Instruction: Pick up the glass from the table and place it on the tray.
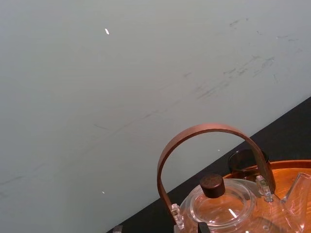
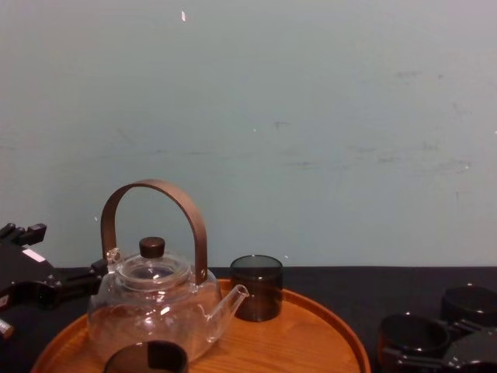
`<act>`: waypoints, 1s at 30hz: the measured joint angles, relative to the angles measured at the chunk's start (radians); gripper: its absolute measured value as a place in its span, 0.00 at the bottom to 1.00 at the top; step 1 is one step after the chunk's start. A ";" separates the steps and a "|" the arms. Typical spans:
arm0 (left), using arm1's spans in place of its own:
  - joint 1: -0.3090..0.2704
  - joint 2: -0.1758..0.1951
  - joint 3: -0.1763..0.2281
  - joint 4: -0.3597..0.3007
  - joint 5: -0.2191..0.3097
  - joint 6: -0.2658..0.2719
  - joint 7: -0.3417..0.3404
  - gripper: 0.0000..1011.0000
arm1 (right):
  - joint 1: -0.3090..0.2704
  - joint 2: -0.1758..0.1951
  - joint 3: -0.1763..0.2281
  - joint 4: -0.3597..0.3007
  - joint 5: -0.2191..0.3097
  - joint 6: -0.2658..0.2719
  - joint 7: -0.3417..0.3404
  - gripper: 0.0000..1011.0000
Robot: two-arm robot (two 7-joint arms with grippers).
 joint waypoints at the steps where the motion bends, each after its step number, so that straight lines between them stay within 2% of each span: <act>1: 0.000 0.000 0.000 0.000 0.000 0.000 0.000 0.99 | 0.000 0.000 0.000 0.000 0.000 0.000 0.000 0.98; 6: 0.000 0.000 0.000 0.000 0.000 0.000 0.000 0.99 | 0.000 0.000 0.000 0.000 0.000 0.000 0.000 0.89; 25: 0.000 0.000 0.000 0.000 0.000 0.000 0.000 0.99 | -0.003 0.002 0.001 0.000 0.003 -0.005 0.007 0.89; 30: 0.000 0.000 0.000 0.000 0.000 0.000 0.000 0.99 | -0.013 0.014 0.007 -0.035 0.009 -0.008 0.011 0.89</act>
